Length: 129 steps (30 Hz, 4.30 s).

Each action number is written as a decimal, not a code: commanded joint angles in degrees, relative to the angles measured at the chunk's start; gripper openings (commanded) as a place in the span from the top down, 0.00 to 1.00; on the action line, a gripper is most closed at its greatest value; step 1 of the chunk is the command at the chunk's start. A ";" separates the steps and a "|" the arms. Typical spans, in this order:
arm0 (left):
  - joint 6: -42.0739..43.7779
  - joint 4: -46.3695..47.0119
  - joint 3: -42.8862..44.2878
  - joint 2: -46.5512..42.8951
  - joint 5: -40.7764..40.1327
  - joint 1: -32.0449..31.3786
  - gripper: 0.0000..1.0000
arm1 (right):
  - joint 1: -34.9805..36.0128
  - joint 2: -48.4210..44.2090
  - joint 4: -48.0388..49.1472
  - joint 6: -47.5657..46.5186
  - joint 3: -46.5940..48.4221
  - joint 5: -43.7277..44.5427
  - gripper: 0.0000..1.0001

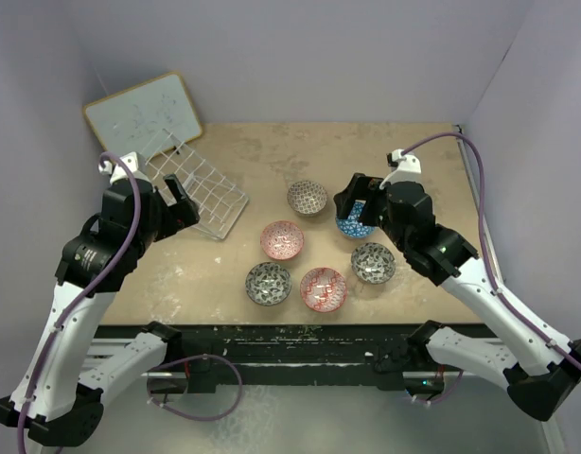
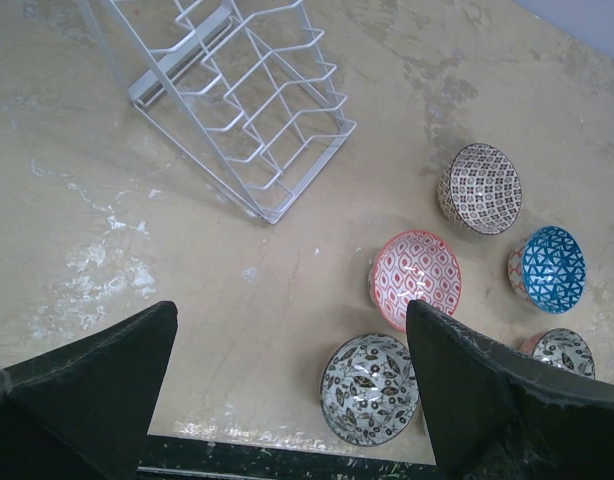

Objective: Load the bowls into the dish rack

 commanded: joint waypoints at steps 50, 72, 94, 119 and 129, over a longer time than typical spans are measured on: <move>13.42 -8.13 8.52 -21.09 3.91 0.34 0.01 | 21.08 61.96 -10.29 5.68 36.56 6.87 0.35; 12.91 -9.28 7.60 -22.07 3.69 0.36 0.01 | 21.07 67.40 -13.05 7.59 39.96 8.75 0.69; 12.69 -9.44 8.14 -22.05 3.86 0.28 0.01 | 21.08 57.28 -3.42 4.57 38.48 6.89 1.00; 14.11 -10.51 11.45 -19.55 4.05 0.32 0.01 | 13.78 43.10 83.65 24.10 4.84 -20.37 1.00; 14.42 -10.50 10.97 -19.48 4.03 0.33 0.01 | 13.44 54.66 101.12 36.81 5.53 -17.33 1.00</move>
